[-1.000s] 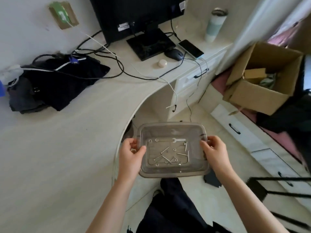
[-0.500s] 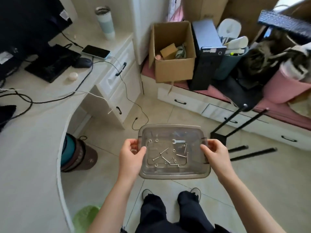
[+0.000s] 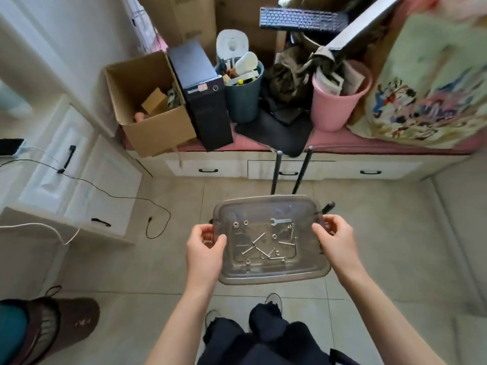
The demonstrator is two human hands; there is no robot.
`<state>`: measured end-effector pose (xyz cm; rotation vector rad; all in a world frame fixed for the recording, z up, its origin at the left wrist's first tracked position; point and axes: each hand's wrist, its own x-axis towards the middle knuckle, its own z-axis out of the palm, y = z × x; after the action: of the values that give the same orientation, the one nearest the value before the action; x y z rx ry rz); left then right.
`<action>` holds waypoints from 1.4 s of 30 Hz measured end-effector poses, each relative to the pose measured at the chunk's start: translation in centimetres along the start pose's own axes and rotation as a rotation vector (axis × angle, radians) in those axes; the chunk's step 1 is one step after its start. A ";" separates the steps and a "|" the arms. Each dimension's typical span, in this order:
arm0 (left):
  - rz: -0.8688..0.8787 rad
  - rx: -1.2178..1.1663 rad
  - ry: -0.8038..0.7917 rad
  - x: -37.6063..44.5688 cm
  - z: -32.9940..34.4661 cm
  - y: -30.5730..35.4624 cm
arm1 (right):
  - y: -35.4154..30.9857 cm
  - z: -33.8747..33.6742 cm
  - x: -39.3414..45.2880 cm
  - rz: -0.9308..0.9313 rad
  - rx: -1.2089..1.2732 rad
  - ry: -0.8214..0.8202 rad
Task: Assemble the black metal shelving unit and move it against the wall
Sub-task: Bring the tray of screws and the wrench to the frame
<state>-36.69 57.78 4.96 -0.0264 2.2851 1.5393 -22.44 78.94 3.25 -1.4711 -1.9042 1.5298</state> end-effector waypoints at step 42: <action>0.114 0.284 -0.457 -2.5 37.4 8.8 | 10.6 -28.1 15.2 0.301 0.276 0.395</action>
<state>-25.09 94.29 1.47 0.4878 2.1285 1.1106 -2.98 106.24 0.01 -1.8218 -1.2421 1.4136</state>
